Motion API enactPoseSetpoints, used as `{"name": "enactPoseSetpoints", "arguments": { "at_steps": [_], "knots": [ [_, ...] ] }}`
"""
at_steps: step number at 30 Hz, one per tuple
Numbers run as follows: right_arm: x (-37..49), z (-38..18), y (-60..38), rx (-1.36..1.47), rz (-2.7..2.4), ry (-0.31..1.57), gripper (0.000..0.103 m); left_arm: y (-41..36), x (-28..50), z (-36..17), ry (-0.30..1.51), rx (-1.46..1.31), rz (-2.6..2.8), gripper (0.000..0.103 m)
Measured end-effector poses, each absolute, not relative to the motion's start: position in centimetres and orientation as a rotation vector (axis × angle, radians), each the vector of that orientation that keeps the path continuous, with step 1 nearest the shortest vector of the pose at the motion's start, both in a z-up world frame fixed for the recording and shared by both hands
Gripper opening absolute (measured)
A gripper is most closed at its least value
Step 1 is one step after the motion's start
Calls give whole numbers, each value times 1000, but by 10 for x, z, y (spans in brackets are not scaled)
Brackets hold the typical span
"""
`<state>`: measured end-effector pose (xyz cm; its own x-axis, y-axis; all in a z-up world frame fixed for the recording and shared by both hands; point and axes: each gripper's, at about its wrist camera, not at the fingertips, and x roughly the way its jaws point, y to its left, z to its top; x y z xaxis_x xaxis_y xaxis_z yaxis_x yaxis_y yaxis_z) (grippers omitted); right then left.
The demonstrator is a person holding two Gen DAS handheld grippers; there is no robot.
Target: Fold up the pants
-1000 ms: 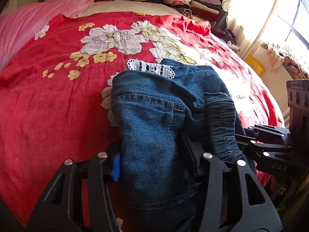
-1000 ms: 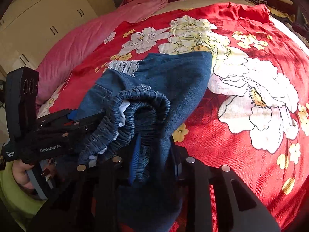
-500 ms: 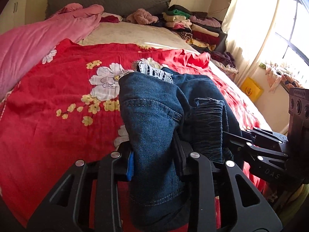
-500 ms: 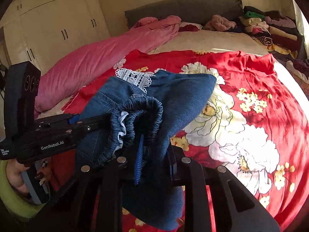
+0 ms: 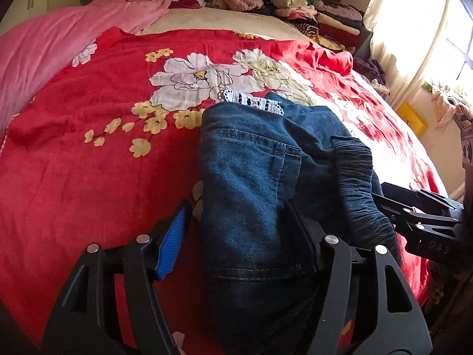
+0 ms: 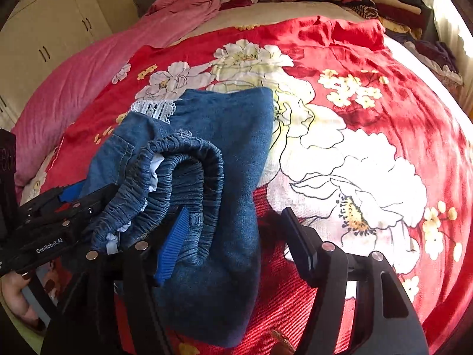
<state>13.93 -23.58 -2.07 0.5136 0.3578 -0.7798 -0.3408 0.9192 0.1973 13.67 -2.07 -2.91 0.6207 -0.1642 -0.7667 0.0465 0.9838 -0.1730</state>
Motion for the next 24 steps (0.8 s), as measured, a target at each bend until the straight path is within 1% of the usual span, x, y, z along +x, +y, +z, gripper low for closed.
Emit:
{"name": "enactPoseSetpoints", "arguments": {
  "at_steps": [1,2,3,5,7,10,14,24],
  "knots": [
    [133,-14,-237,17,418,916,69,-20,133,-25,883,-144,-126,68],
    [125,-7,-240,18,412,887,78,-21,130,-20,871,-144,-127,70],
    [117,1,-243,23,405,857,88,-20,125,-15,858,-143,-127,74],
    [101,15,-250,34,405,808,89,-19,113,-4,834,-145,-124,81],
    [85,26,-258,44,397,769,98,-17,98,8,807,-147,-118,94],
    [59,37,-268,49,408,729,98,-15,76,23,780,-156,-117,94],
    [37,39,-272,32,403,732,98,-15,50,32,764,-136,-104,94],
    [12,41,-272,20,404,731,98,-12,24,23,799,-157,-92,94]
  ]
}}
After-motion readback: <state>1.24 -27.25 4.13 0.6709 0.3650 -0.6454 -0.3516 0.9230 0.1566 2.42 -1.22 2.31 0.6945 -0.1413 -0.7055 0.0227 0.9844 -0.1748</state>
